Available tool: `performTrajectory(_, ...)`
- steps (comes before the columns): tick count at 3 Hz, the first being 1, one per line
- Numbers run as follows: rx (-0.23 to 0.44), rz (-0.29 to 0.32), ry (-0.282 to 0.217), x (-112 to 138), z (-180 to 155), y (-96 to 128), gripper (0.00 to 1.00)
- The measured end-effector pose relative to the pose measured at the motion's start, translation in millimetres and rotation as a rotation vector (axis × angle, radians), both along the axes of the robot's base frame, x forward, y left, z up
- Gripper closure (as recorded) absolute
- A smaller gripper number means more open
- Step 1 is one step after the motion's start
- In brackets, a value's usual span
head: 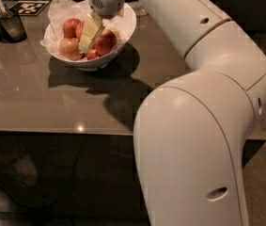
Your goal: Pick apple from white bowl
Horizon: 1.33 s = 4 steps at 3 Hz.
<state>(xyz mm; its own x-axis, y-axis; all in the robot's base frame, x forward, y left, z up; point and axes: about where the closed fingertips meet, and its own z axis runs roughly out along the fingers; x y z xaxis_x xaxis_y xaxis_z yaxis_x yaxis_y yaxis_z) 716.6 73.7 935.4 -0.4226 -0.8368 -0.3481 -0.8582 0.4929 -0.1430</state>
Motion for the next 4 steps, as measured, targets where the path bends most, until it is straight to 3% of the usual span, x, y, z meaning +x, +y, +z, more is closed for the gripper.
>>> performTrajectory(1,-0.006,-0.018,0.026,-2.4,-11.8,-13.0,0.0)
performTrajectory(2,0.017,-0.01,0.044,-7.7,-17.9,-12.1,0.0)
performTrajectory(4,0.018,-0.009,0.043,-7.1,-18.3,-11.6,0.43)
